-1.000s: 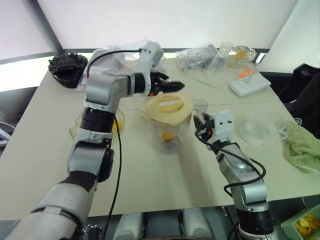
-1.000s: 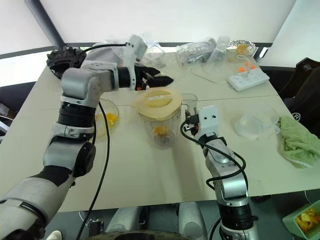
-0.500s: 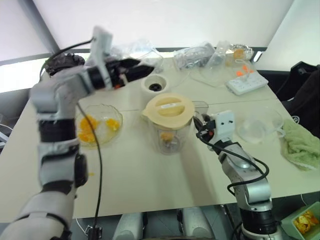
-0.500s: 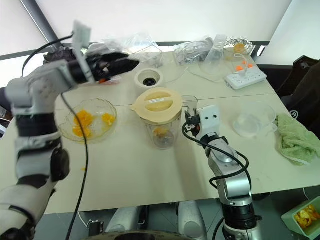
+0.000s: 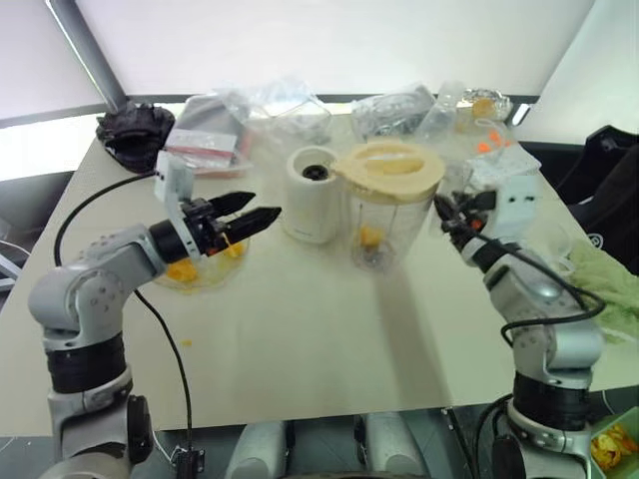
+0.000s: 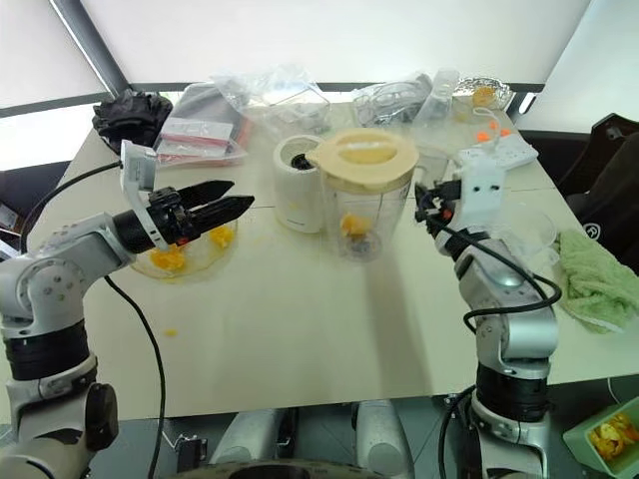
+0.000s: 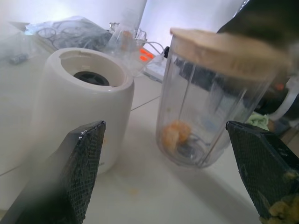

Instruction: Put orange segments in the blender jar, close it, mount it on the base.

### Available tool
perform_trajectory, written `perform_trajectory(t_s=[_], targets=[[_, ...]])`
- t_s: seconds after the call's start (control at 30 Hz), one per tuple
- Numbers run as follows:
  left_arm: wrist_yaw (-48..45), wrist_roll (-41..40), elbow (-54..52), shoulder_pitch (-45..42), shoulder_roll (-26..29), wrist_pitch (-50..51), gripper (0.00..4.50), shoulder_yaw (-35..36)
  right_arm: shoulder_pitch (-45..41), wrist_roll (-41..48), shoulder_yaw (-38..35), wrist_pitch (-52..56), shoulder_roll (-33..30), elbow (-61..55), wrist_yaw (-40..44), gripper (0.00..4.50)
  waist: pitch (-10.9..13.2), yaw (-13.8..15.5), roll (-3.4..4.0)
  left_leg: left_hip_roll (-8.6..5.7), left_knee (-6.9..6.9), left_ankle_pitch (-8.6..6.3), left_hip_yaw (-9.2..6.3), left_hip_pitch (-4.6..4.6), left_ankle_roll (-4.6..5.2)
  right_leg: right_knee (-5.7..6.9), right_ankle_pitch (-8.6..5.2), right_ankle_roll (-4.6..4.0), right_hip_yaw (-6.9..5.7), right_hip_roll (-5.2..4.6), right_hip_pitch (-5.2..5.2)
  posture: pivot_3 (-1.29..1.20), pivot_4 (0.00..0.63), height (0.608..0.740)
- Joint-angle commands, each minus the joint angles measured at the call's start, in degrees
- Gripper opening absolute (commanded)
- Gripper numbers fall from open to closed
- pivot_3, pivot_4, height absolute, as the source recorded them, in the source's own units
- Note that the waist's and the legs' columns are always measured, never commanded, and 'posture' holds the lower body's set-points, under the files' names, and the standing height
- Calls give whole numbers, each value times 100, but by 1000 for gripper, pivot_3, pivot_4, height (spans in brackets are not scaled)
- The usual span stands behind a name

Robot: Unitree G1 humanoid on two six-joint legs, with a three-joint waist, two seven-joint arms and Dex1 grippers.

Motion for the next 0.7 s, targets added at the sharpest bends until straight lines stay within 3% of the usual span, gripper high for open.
perform_trajectory(t_s=[0.03,0.2,0.37,0.5,0.7], targets=[[167,-315,-442,207,26,-113,4262,144,-584,302,-394,116,-398,-238,103,982,10,5,10,0,0,0,2,-1,0,1,0,0,1,0,-2,0,150,740],[103,-93,-759,782,171,-564,4262,-216,-2314,600,-438,363,-952,845,339,982,29,-33,24,-1,9,1,14,-5,1,-4,3,-10,4,-1,-3,0,150,740],[153,142,-984,1157,257,-1043,4262,-566,-3342,409,-157,24,-1085,1941,513,982,29,9,23,0,4,1,14,-4,1,-5,0,-25,0,12,-3,0,150,740],[375,847,-1161,1552,295,-1731,4262,-960,-4412,-21,430,-881,-624,3365,508,982,30,-23,23,-2,5,1,21,-12,1,-8,9,-15,5,4,-11,0,150,740],[873,947,-1332,1810,-135,-2216,4262,-853,-4875,-322,761,-1720,-33,4408,529,982,31,8,23,3,3,2,13,-39,-1,0,16,-20,0,8,-44,0,150,740]])
